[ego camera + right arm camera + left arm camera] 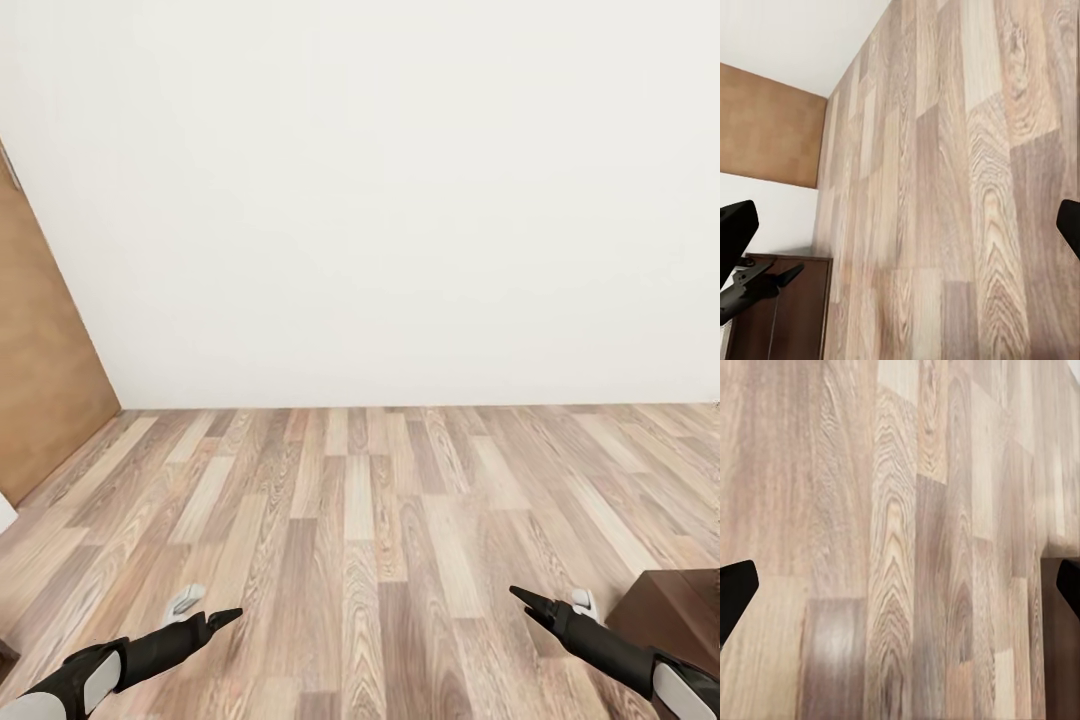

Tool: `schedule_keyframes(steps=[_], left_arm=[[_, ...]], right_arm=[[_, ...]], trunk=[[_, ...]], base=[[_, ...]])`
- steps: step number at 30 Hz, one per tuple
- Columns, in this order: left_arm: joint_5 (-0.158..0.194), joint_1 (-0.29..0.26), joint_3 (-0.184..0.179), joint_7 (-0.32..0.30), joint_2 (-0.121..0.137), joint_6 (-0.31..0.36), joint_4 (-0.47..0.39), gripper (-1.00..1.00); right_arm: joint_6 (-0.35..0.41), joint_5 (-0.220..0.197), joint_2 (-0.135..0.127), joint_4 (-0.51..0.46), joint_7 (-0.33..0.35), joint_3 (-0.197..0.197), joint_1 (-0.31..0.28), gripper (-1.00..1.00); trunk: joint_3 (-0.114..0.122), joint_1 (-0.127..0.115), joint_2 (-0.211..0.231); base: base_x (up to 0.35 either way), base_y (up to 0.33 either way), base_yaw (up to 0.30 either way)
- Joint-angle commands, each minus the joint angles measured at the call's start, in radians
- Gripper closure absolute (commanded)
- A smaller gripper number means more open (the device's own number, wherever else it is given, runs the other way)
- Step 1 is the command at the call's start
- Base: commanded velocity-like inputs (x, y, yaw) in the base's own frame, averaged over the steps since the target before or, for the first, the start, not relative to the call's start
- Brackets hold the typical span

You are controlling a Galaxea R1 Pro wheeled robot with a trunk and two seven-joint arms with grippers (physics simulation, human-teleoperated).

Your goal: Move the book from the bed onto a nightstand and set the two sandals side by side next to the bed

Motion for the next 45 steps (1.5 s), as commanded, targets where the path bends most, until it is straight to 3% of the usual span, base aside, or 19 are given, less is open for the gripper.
schedule_keyframes(steps=[1, 45], left_arm=[[0.01, 0.0, -0.003, -0.002, 0.0, 0.01, 0.0, -1.0], [0.01, 0.0, -0.003, -0.002, 0.002, 0.01, 0.0, -1.0]], right_arm=[[0.009, -0.01, -0.001, 0.0, 0.001, 0.005, -0.001, -1.0], [0.01, -0.012, -0.001, 0.0, -0.003, 0.005, 0.0, -1.0]], trunk=[[-0.001, 0.0, 0.0], [-0.001, 0.0, 0.0]], base=[[0.169, 0.1, -0.214], [0.169, 0.104, -0.179]])
